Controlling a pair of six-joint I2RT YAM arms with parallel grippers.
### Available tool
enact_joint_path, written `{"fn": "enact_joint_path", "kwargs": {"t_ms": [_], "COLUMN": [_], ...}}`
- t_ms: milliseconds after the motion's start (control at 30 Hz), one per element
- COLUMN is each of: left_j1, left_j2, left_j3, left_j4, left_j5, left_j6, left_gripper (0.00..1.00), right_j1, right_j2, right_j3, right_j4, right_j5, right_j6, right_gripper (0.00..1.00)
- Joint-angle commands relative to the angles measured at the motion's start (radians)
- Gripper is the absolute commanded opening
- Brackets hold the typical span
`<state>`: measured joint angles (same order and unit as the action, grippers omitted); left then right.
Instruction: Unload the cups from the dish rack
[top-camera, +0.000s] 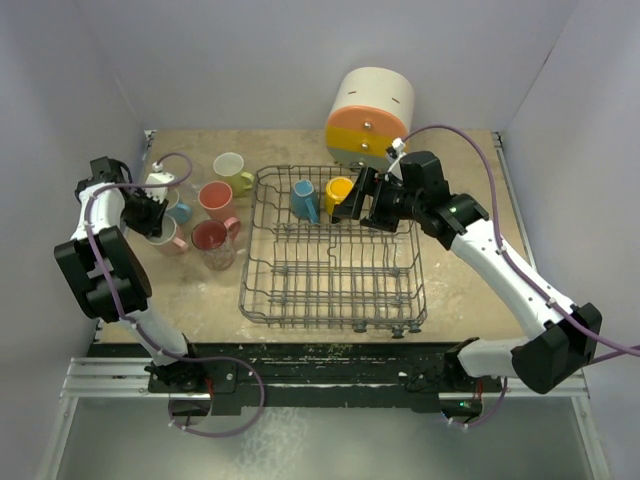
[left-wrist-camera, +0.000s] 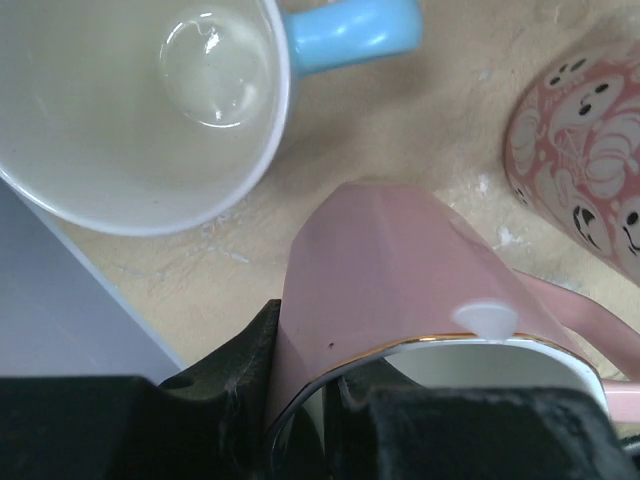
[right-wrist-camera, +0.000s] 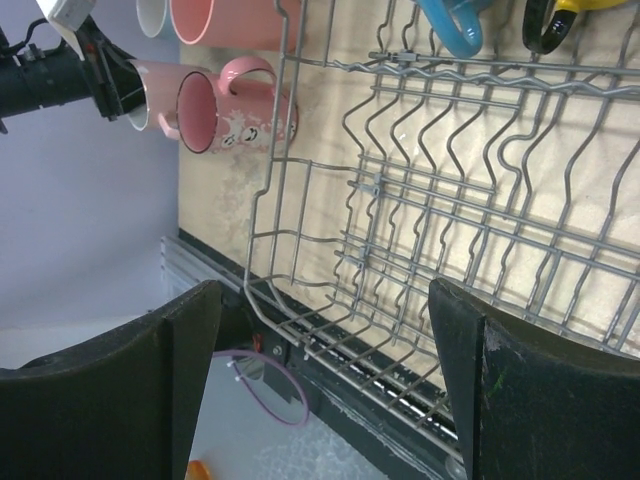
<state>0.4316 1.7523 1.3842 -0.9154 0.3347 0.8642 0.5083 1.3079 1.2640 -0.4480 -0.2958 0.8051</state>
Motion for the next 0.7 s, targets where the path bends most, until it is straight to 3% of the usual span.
{"fn": "enact_joint_path", "kwargs": {"t_ms": [0, 133, 267, 500, 567, 667], "left_j1": [0.004, 0.003, -0.002, -0.002, -0.002, -0.002], "left_j2": [-0.003, 0.003, 0.004, 0.017, 0.022, 0.02], "left_j3": [-0.005, -0.021, -0.043, -0.049, -0.04, -0.021], "left_j4": [0.092, 0.1, 0.078, 0.016, 0.01, 0.015], "left_j5": [0.062, 0.083, 0.079, 0.043, 0.029, 0.003], "left_j6": [-0.111, -0.129, -0.113, -0.086, -0.081, -0.079], "left_gripper": [0.0, 0.0, 0.09, 0.12, 0.19, 0.4], "right_j1": [-0.005, -0.006, -0.007, -0.011, -0.011, -0.01], "right_j2": [-0.007, 0.002, 0.011, 0.024, 0.029, 0.037], "right_j3": [0.048, 0.052, 0.055, 0.061, 0.061, 0.065], "right_j4": [-0.019, -0.025, -0.034, -0.031, -0.028, -0.028], "right_j5": [0.038, 0.052, 0.077, 0.09, 0.09, 0.098], "right_j6": [-0.034, -0.041, -0.051, -0.057, -0.055, -0.058], "right_gripper": [0.86, 0.86, 0.86, 0.86, 0.86, 0.86]}}
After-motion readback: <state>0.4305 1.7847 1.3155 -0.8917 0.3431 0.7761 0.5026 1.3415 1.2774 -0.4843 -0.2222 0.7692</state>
